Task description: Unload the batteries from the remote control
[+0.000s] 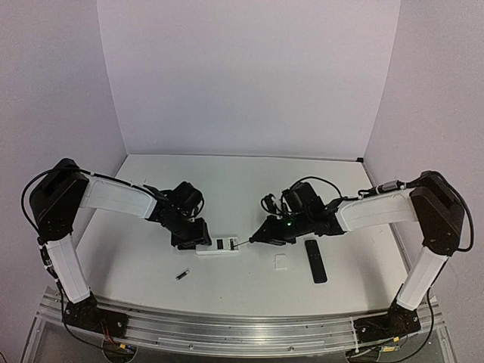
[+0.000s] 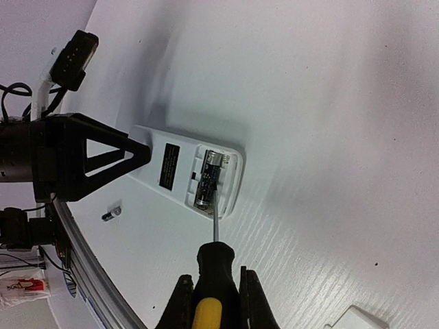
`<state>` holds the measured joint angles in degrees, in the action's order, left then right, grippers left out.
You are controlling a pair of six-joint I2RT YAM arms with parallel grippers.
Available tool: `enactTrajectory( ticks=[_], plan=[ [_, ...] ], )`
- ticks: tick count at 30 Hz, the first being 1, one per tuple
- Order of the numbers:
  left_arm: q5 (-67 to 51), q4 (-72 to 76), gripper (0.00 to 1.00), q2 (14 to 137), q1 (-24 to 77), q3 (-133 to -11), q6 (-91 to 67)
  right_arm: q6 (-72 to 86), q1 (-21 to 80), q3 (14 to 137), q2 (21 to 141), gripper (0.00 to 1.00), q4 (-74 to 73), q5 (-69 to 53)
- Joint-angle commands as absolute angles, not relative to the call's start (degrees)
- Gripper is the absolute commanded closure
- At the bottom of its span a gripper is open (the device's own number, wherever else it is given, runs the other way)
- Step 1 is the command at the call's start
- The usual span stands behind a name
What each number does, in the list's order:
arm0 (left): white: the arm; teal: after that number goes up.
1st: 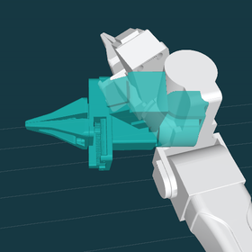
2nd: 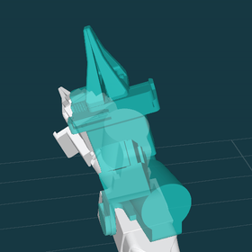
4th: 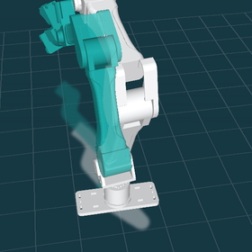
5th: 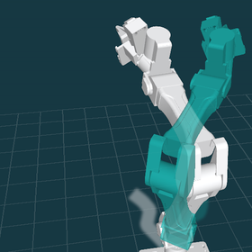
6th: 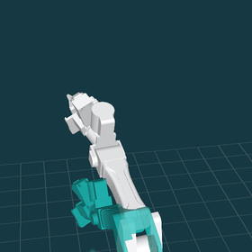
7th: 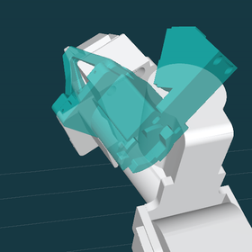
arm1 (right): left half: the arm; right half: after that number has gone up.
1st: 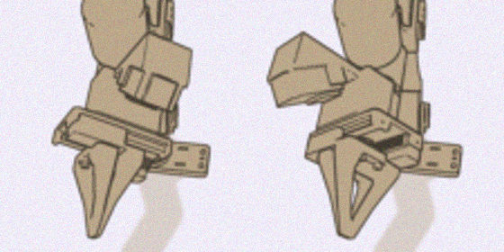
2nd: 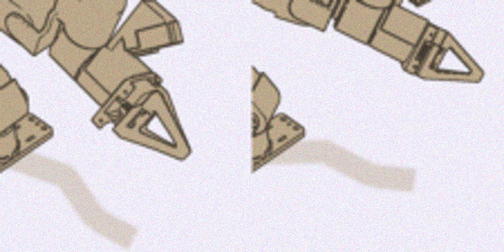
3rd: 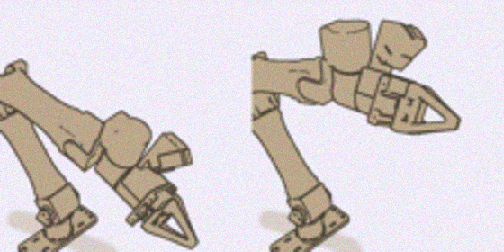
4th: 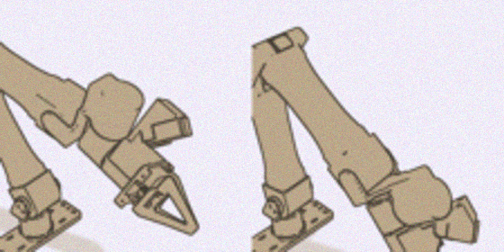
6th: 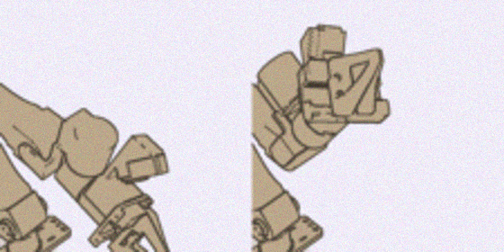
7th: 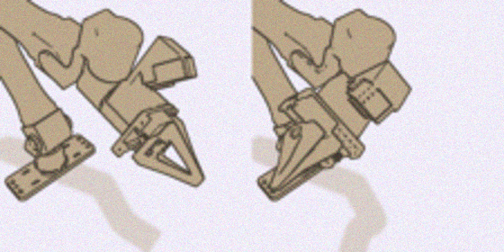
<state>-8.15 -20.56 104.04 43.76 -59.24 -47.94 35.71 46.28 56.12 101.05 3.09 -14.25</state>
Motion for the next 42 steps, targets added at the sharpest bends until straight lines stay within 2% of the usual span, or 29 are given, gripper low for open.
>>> enactTrajectory(
  ticks=[1, 13, 23, 31, 42],
  plan=[
    [-9.0, -22.5, 0.52, 109.3, 44.6, -57.3, -47.4, 40.2, 45.7, 50.6, 104.7, 1.0, 11.8, -19.1],
    [-10.7, -21.0, 0.56, 112.8, 44.6, -54.7, -48.5, 48.0, 44.7, 41.9, 109.5, 1.0, 34.3, -21.9],
    [-9.2, -21.6, 0.56, 113.4, 44.6, -54.2, -48.9, 47.9, 44.7, 37.4, 104.1, 1.0, 35.9, -9.3],
    [-8.4, -22.2, 0.56, 113.8, 44.6, -54.7, -48.4, 50.1, 44.7, 33.8, 98.4, 1.0, 49.0, -6.4],
    [-7.8, -22.1, 0.56, 114.2, 44.6, -55.7, -48.0, 51.1, 44.7, 31.2, 93.6, 1.0, 49.7, -8.6]
  ],
)
